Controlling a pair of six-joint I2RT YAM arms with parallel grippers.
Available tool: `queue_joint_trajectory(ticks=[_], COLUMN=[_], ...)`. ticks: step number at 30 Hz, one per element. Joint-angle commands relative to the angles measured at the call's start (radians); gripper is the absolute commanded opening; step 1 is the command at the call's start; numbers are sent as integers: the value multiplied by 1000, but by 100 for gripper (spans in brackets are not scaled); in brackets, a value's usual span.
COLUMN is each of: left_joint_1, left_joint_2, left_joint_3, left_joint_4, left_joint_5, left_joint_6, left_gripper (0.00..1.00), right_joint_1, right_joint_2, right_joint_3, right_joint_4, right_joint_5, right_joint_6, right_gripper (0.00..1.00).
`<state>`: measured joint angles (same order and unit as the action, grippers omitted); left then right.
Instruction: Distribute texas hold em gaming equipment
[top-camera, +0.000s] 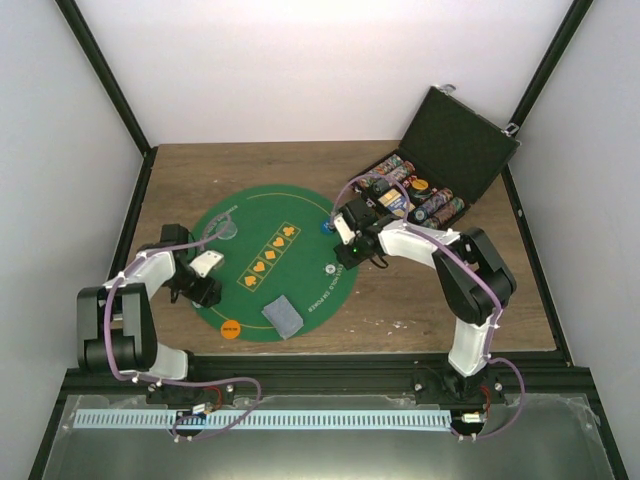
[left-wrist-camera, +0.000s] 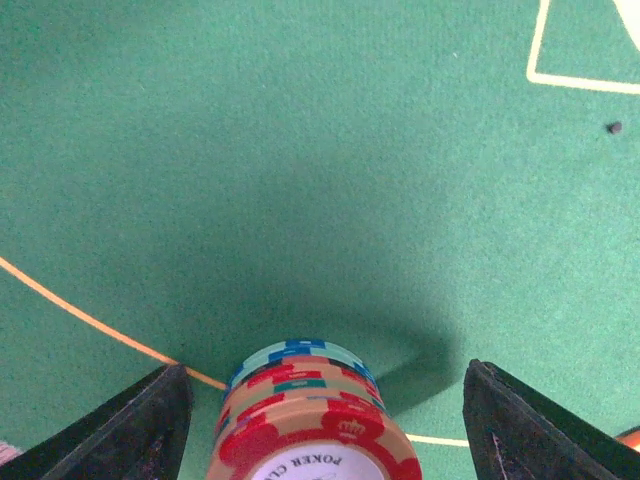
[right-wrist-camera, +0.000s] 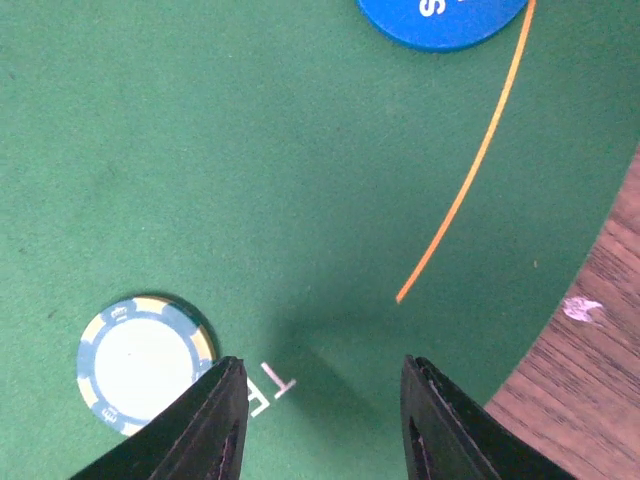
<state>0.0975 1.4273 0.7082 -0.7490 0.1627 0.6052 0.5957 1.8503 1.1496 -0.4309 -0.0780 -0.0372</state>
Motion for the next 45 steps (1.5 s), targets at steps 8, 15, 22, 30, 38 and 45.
queue_joint_trajectory(ticks=[8, 15, 22, 30, 38, 45], left_joint_1=[3, 3, 16, 81, 81, 80], left_joint_2=[51, 28, -130, -198, -215, -208], left_joint_3=[71, 154, 207, 119, -33, -102], left_joint_4=[47, -55, -248, -391, -112, 46], left_joint_5=[16, 35, 3, -25, -29, -119], left_joint_6=[-43, -89, -57, -18, -73, -64], left_gripper=[78, 78, 88, 88, 80, 80], right_joint_1=[-14, -58, -68, -68, -68, -68], right_joint_2=[-80, -169, -169, -198, -199, -178], right_joint_3=[160, 163, 164, 105, 92, 109], right_joint_4=[-79, -79, -86, -49, -42, -44], right_joint_5=[-10, -45, -51, -84, -76, -81], right_joint_6=[-41, -42, -62, -76, -82, -88], right_gripper=[44, 48, 49, 50, 50, 50])
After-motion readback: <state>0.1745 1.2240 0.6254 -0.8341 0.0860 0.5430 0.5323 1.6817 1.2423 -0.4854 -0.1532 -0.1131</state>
